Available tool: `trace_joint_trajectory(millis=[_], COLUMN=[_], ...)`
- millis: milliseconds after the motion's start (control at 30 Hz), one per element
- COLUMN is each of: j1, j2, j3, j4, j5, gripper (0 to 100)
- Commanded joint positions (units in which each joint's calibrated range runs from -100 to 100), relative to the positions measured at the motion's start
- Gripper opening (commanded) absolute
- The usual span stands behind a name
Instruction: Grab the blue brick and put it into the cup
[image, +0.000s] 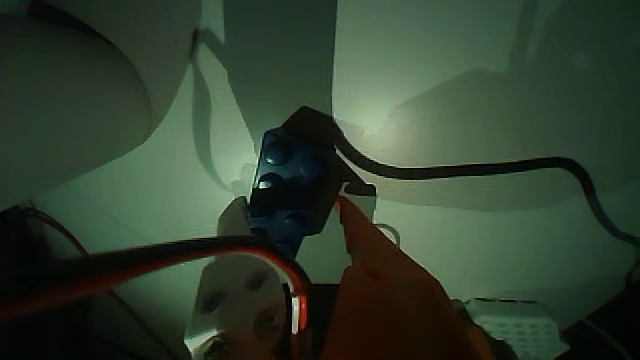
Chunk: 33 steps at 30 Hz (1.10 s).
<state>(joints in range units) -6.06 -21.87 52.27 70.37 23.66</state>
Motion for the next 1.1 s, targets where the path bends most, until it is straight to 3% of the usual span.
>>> trace_joint_trajectory(millis=[0,367,533,767,933,1067], j1=[0.3,0.0,-0.7,-2.0,-1.8,-2.1], j2=[2.1,12.0,17.5,6.7,6.4,5.4], j3=[-1.0,-7.7,-12.6,-16.9,-30.9,-33.5], j4=[-1.5,-6.4,-9.5,-5.9,-1.7,-8.8], j5=[0.6,3.9,2.7,5.2,7.2,12.7], gripper=[31,25,0,0,0,0])
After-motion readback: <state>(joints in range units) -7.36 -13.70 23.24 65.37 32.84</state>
